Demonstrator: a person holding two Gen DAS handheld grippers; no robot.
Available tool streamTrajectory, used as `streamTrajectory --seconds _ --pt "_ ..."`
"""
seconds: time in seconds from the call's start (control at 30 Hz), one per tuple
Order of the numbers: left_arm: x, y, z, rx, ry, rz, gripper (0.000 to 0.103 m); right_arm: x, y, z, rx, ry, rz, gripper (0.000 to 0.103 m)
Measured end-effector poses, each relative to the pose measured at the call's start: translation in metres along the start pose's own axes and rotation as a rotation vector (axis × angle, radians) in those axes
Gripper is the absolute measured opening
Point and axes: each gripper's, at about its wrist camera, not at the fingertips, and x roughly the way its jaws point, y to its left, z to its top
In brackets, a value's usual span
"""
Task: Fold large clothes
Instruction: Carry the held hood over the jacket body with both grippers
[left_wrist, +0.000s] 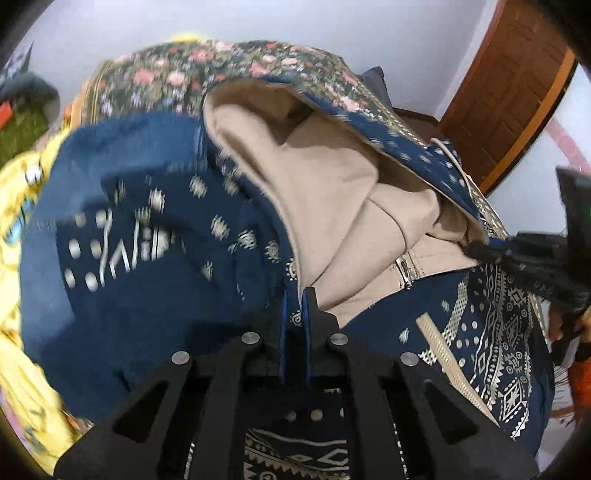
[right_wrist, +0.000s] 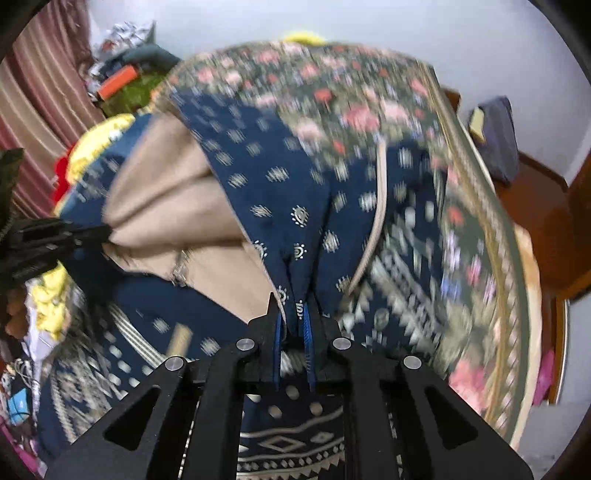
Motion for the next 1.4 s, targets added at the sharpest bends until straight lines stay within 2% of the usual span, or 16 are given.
streamTrajectory --seconds 0.07,0.2,0.3,0.37,0.43,0.6,0.8,0.93,1.07,1.1,1.17,1.23,1.3,1.4 --pt "0.000 0.003 -0.005 -0.021 0.005 -0.017 0.008 0.002 0.003 -0.003 -0.013 -0.017 -0.032 0.013" --pt "-0.008 0.003 -0.003 -0.025 0.021 -0.028 0.025 -0.012 0.013 0.002 -0.039 -0.038 -0.062 0.022" --pt "-0.022 0.003 0.001 -0.014 -0.005 -0.027 0.031 -0.027 0.022 0.007 -0.054 -0.077 -0.059 0.033" --pt "-0.032 0.004 0.009 -0.023 -0.034 -0.034 0.034 -0.042 0.027 0.014 -0.068 -0.132 -0.060 0.047" --pt "-0.040 0.008 0.016 -0.034 -0.064 -0.027 0.040 -0.052 0.031 0.017 -0.074 -0.175 -0.057 0.052" --pt "-0.042 0.027 0.044 -0.089 -0.102 -0.009 0.041 -0.050 0.042 0.040 -0.086 -0.209 -0.024 0.053" --pt "-0.011 0.050 0.070 -0.160 -0.074 -0.040 0.041 -0.016 0.057 0.057 -0.108 -0.172 -0.004 0.053" --pt "0.014 0.053 0.083 -0.187 -0.054 -0.068 0.041 0.008 0.058 0.064 -0.116 -0.138 -0.014 0.053" --pt "0.038 0.054 0.093 -0.205 -0.016 -0.095 0.041 0.023 0.054 0.073 -0.102 -0.141 -0.016 0.052" --pt "0.041 0.054 0.094 -0.206 -0.010 -0.092 0.037 0.024 0.053 0.075 -0.093 -0.148 -0.014 0.049" --pt "0.048 0.055 0.094 -0.213 0.002 -0.081 0.030 0.027 0.048 0.080 -0.076 -0.140 0.007 0.024" --pt "0.049 0.058 0.093 -0.236 0.003 -0.066 0.019 0.025 0.044 0.083 -0.048 -0.135 0.032 0.014" --pt "0.041 0.061 0.089 -0.290 -0.012 -0.096 0.010 0.018 0.039 0.083 -0.018 -0.145 0.066 0.012" --pt "0.020 0.054 0.086 -0.275 -0.048 -0.096 0.007 -0.005 0.039 0.081 -0.010 -0.184 0.096 0.011"
